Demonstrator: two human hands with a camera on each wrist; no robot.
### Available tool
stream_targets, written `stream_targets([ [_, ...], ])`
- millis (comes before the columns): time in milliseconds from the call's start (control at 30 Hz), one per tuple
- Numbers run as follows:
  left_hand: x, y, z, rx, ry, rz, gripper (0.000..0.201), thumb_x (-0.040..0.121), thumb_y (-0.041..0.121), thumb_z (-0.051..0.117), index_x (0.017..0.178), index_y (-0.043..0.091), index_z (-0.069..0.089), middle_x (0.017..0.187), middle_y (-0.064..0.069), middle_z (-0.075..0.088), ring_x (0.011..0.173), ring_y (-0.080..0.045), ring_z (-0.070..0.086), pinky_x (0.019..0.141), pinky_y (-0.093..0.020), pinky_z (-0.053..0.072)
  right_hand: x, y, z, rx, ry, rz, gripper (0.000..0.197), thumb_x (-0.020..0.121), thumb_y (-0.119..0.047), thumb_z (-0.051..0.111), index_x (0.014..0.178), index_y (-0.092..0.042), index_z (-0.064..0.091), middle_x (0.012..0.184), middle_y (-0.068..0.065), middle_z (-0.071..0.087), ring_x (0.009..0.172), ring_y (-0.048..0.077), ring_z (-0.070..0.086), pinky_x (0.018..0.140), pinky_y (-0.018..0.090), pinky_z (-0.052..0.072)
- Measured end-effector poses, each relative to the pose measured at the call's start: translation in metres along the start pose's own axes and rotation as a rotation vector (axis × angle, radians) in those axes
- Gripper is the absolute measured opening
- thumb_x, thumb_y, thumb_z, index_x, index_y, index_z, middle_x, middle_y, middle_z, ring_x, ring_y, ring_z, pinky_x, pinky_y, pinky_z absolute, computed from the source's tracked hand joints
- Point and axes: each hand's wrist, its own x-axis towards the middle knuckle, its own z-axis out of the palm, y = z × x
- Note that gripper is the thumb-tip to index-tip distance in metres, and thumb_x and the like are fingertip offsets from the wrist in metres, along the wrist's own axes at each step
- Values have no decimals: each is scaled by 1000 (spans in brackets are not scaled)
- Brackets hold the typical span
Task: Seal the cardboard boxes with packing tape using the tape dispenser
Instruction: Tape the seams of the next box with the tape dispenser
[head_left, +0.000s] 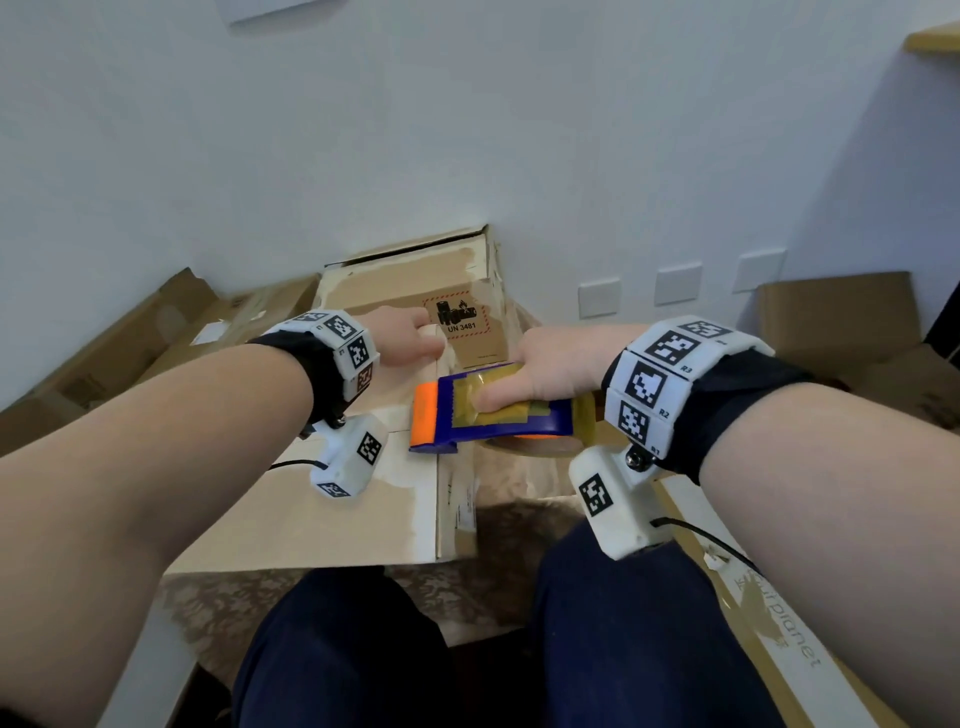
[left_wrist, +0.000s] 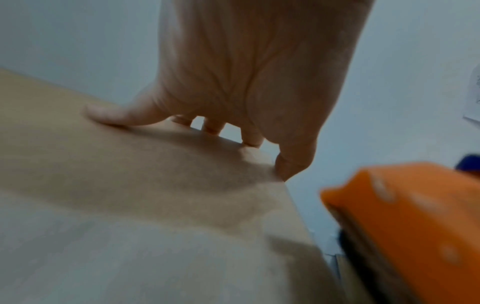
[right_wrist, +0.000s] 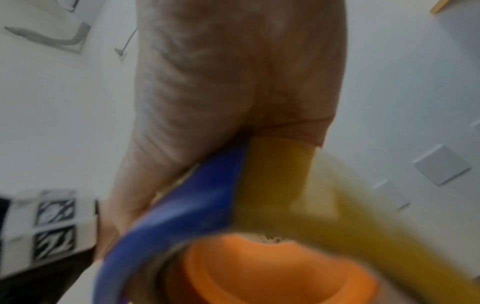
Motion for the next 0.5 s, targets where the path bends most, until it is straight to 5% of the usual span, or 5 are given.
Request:
stream_targets([
  [233, 1, 0, 0, 19, -16, -20, 25, 94, 38, 50, 112, 21, 46, 104, -5, 52, 95, -22, 49, 77, -30, 37, -4, 30, -9, -112, -15, 51, 60, 81, -69, 53, 96, -13, 70, 86, 3, 69, 71, 18, 60, 68, 27, 45],
  [400, 4, 1, 0, 21, -41, -37, 21, 94, 39, 49, 105, 21, 44, 102, -7, 54, 94, -24, 51, 76, -30, 38, 1, 34, -14, -101, -40, 46, 63, 83, -67, 52, 103, -10, 69, 98, 7, 70, 87, 23, 64, 78, 30, 46],
  [500, 4, 3, 0, 21, -34, -41, 21, 95, 38, 48, 104, 20, 44, 99, -6, 52, 92, -23, 49, 73, -30, 35, 10, 36, -10, -135, -49, 56, 63, 81, -70, 51, 98, -11, 69, 94, 7, 69, 80, 21, 62, 76, 31, 46],
])
